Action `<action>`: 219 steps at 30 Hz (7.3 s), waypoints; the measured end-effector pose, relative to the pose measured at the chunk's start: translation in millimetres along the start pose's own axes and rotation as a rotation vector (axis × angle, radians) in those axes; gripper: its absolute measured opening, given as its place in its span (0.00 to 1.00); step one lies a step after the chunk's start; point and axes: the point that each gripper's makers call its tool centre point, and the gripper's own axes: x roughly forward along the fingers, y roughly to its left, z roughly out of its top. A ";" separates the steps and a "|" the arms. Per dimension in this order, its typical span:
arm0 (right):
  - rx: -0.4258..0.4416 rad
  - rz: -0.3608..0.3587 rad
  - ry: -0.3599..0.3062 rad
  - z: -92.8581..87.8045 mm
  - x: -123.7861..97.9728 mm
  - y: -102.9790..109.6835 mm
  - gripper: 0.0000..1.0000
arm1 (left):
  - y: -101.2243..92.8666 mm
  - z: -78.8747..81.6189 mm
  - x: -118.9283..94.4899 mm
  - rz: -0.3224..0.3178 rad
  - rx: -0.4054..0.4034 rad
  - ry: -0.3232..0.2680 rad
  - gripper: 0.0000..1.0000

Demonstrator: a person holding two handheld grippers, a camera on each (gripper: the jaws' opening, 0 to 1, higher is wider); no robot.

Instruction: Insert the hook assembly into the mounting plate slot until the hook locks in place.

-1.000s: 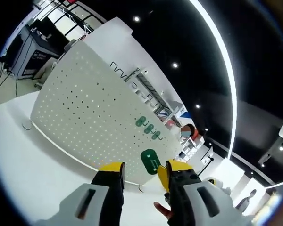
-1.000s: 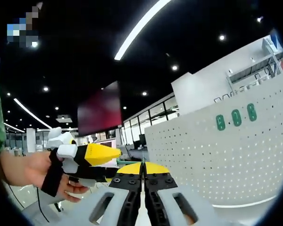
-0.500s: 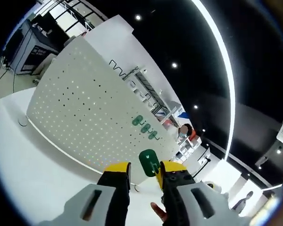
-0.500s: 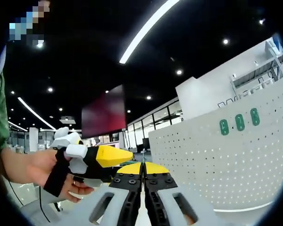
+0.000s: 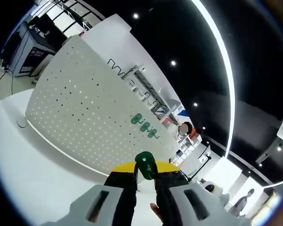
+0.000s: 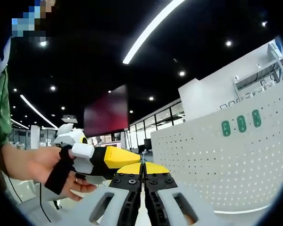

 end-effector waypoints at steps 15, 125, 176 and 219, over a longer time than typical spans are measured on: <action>-0.010 -0.004 -0.017 2.5 -1.9 0.5 0.00 | -4.9 -2.2 1.8 -0.021 -0.030 0.007 0.06; 0.165 0.032 0.174 -7.9 3.3 2.0 0.00 | -4.8 -16.9 -8.5 0.156 1.083 0.156 0.04; 0.002 -0.110 0.370 -40.0 -38.7 -22.5 0.35 | 30.8 -15.3 3.2 0.219 0.877 0.153 0.03; 0.014 -0.144 0.411 -50.8 -90.3 6.3 1.00 | 33.6 7.4 36.9 0.246 0.764 0.080 0.03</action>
